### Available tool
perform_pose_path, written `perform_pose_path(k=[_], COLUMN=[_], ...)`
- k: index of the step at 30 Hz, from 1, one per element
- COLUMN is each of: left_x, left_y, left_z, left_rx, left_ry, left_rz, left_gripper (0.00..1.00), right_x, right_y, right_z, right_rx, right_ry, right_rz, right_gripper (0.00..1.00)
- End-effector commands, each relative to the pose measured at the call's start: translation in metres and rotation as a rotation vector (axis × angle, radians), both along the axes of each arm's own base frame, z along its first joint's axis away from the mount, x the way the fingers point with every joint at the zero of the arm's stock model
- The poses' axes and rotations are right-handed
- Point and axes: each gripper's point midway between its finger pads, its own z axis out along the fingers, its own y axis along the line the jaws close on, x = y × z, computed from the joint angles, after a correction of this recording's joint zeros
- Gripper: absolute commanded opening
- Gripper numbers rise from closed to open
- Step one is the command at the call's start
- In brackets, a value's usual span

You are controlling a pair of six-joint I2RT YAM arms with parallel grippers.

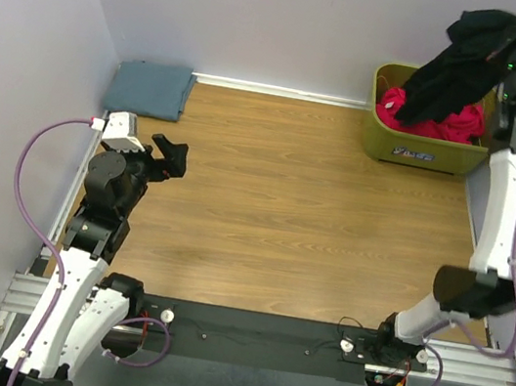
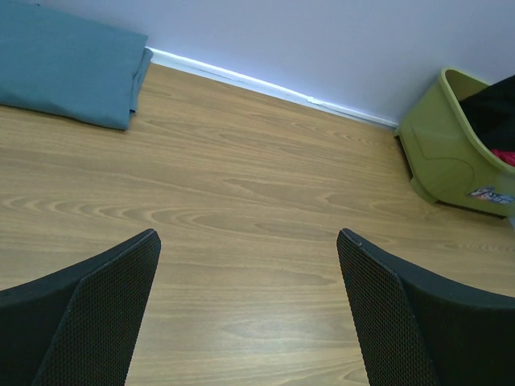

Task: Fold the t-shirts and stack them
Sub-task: Grab the tshirt from the pile, then move the tshirt to the center of the board, then flatten the tshirt out

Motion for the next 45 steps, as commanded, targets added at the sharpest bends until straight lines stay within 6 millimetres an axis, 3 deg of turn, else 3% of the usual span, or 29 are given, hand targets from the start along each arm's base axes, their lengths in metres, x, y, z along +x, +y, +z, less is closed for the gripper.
perform_pose_path(k=[1,2,8,10,13,16,17,19,20,21,22,23,25,26,27,28,29,31,32,34,37,38,43,45], left_x=[0.004,0.006,0.01,0.01,0.01,0.008,0.008,0.006,0.004,0.002,0.001,-0.001,-0.003,-0.004,-0.005,-0.006,-0.008,-0.009,-0.01,-0.012,-0.011,-0.009,-0.005,-0.001], left_y=[0.002,0.002,0.002,0.001,0.001,-0.001,-0.002,-0.002,-0.002,-0.002,-0.002,-0.001,0.0,0.002,0.002,0.002,0.001,0.001,0.0,-0.004,-0.013,-0.02,-0.042,-0.048], left_z=[0.026,0.027,0.031,0.032,0.032,0.027,0.024,0.022,0.019,0.017,0.013,0.007,0.001,-0.005,-0.009,-0.011,-0.016,-0.02,-0.022,-0.034,-0.049,-0.06,-0.09,-0.102], left_rx=[0.019,0.024,0.042,0.045,0.045,0.041,0.039,0.034,0.033,0.03,0.029,0.027,0.025,0.025,0.025,0.027,0.028,0.023,0.021,0.008,-0.012,-0.027,-0.055,-0.056], left_ry=[-0.073,-0.077,-0.089,-0.091,-0.092,-0.081,-0.072,-0.065,-0.054,-0.051,-0.041,-0.024,-0.003,0.018,0.031,0.038,0.058,0.077,0.085,0.124,0.176,0.211,0.321,0.37], left_rz=[0.009,0.01,0.006,0.003,-0.002,-0.011,-0.015,-0.018,-0.02,-0.02,-0.017,-0.012,-0.007,0.002,0.002,-0.001,-0.004,-0.005,-0.009,-0.026,-0.066,-0.096,-0.199,-0.215], left_gripper=[0.98,0.98,0.98,0.98,0.99,0.98,0.98,0.98,0.98,0.98,0.98,0.98,0.98,0.98,0.98,0.98,0.98,0.98,0.98,0.98,0.98,0.98,0.98,0.98], right_x=[-0.052,-0.075,-0.144,-0.162,-0.176,-0.179,-0.175,-0.176,-0.186,-0.188,-0.186,-0.197,-0.193,-0.196,-0.206,-0.202,-0.211,-0.2,-0.194,-0.174,-0.159,-0.153,-0.136,-0.137], right_y=[0.009,0.022,0.073,0.1,0.147,0.193,0.226,0.262,0.303,0.324,0.343,0.385,0.419,0.451,0.465,0.48,0.493,0.498,0.493,0.466,0.425,0.396,0.311,0.299], right_z=[0.044,0.057,0.092,0.091,0.066,0.013,-0.022,-0.063,-0.09,-0.128,-0.151,-0.192,-0.235,-0.267,-0.287,-0.287,-0.292,-0.302,-0.308,-0.327,-0.352,-0.367,-0.409,-0.42], right_rx=[-0.219,-0.256,-0.345,-0.361,-0.31,-0.15,-0.085,-0.035,-0.013,0.024,0.034,0.042,0.038,0.046,0.049,0.044,0.048,0.049,0.045,-0.025,-0.041,-0.018,0.045,0.053], right_ry=[-0.082,-0.115,-0.237,-0.255,-0.207,-0.072,0.018,0.124,0.194,0.296,0.356,0.468,0.581,0.671,0.728,0.727,0.749,0.765,0.774,0.791,0.859,0.905,1.005,1.031], right_rz=[0.029,0.086,0.322,0.474,0.788,1.114,1.23,1.329,1.436,1.475,1.474,1.537,1.472,1.471,1.492,1.475,1.492,1.429,1.376,1.21,1.062,0.995,0.782,0.745], right_gripper=[0.0,0.0,0.0,0.01,0.0,0.0,0.0,0.01,0.01,0.02,0.06,0.09,0.1,0.19,0.19,0.35,0.44,0.63,0.66,0.72,0.72,0.72,0.68,0.67])
